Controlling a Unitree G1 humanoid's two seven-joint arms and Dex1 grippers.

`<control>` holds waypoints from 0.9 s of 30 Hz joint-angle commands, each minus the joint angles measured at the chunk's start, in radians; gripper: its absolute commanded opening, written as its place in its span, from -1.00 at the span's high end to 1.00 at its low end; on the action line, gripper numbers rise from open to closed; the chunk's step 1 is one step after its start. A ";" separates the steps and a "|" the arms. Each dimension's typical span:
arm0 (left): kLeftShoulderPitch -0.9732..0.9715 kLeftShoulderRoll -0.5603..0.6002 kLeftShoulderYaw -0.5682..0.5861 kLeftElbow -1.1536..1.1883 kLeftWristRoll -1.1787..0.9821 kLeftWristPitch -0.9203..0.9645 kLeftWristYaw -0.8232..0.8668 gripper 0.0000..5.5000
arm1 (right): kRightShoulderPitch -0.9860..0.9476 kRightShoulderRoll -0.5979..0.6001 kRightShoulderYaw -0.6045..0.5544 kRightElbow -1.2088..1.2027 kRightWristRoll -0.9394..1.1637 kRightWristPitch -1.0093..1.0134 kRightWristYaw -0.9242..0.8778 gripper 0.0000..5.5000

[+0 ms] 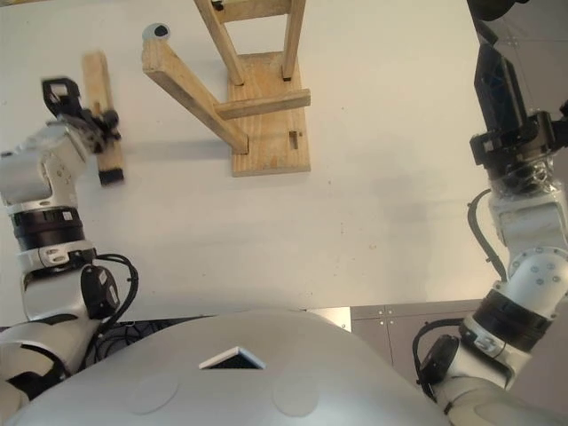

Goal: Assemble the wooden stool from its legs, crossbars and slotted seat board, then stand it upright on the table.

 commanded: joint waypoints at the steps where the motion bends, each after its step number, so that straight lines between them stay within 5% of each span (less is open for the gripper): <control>1: -0.270 0.035 -0.012 0.171 0.019 -0.357 -0.025 0.27 | -0.100 -0.067 0.049 -0.009 -0.025 0.028 -0.051 -0.33; 4: -0.439 -0.045 0.092 0.277 -0.247 -0.456 -0.325 0.27 | -0.229 -0.064 0.121 -0.025 -0.025 0.039 -0.075 -0.33; 10: -0.553 -0.053 0.030 0.258 -0.614 -0.110 -0.963 0.27 | -0.604 0.051 0.248 0.098 -0.017 0.010 -0.102 -0.33; 16: -0.608 -0.061 -0.111 0.219 -0.672 0.092 -1.195 0.27 | -0.748 0.076 0.386 0.201 -0.102 0.072 -0.022 -0.53; 27: -0.616 -0.068 -0.162 0.227 -0.638 0.078 -1.236 0.27 | -0.803 0.119 0.399 0.251 -0.061 0.176 0.011 -0.60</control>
